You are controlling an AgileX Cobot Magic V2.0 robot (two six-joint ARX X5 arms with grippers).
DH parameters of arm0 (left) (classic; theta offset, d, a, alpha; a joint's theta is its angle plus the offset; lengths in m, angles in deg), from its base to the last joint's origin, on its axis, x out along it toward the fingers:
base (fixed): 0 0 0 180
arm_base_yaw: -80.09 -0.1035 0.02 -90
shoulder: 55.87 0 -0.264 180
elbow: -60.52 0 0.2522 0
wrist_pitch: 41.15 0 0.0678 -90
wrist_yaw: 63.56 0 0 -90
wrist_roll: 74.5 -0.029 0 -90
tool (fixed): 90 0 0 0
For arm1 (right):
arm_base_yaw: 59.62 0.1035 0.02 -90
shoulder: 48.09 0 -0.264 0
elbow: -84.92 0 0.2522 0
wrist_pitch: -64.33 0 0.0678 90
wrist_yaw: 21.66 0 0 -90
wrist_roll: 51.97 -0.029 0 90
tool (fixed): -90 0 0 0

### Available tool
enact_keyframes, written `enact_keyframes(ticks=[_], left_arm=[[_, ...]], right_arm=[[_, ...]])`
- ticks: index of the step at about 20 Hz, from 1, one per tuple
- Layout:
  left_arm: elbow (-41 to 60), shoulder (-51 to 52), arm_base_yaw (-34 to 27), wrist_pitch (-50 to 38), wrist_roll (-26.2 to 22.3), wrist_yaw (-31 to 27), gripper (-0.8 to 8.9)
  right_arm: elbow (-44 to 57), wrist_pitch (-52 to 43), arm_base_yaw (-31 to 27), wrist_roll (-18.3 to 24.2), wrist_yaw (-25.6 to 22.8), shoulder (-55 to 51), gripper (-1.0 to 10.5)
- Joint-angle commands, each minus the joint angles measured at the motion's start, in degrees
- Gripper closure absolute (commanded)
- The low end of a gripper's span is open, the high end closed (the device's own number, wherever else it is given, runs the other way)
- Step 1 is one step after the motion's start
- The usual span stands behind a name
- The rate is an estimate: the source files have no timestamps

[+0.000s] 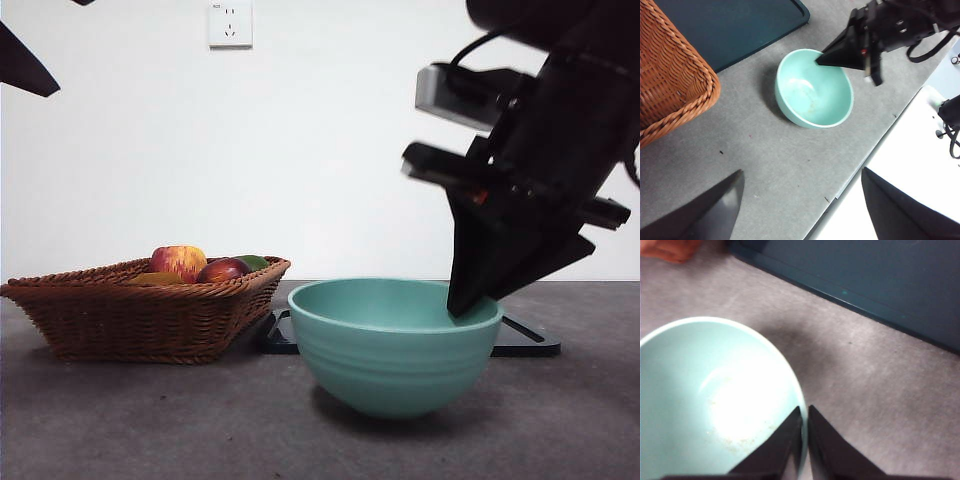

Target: Pick up the wifruite, put it on the bowl, pick up the plate, put it on desk

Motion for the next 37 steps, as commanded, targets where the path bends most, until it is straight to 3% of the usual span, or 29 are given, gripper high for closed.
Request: enact_keyframes(ticks=[1,6,9,11,17,25,29,33,37], left_arm=[[-0.46,-0.31,0.31,-0.13,-0.48,0.24,4.42],[-0.46,-0.31,0.31,-0.13,-0.48,0.24,4.42],[-0.46,-0.31,0.31,-0.11,-0.48,0.24,4.42],[-0.46,-0.31,0.31,-0.09,-0.48,0.24,4.42],[-0.46,-0.31,0.31,0.09,-0.48,0.24,4.42],[-0.46,-0.31,0.31,0.11,-0.48,0.24,4.42],[-0.46,-0.31,0.31,0.11,-0.46,0.24,4.42],[-0.46,-0.31,0.31,0.11,-0.48,0.24,4.42],[-0.46,-0.31,0.31,0.11,-0.48,0.24,4.42]], right_arm=[[-0.26,-0.72,0.57,-0.79,-0.39,1.44,9.4],[-0.26,-0.48,0.57,-0.83,-0.26,1.55,9.3],[-0.26,-0.13,0.57,-0.87,-0.28,1.55,7.3],[-0.26,-0.13,0.57,-1.31,-0.28,1.55,6.8],[-2.03,1.20,0.55,-1.38,-0.33,-2.05,6.7],[-4.35,12.07,0.52,-1.05,0.46,-19.96,6.7],[-4.35,19.39,0.52,-0.13,3.56,-27.10,6.7],[-4.35,23.06,0.52,0.92,12.04,-30.75,6.7],[-4.35,23.26,0.50,1.40,12.35,-31.50,6.7]])
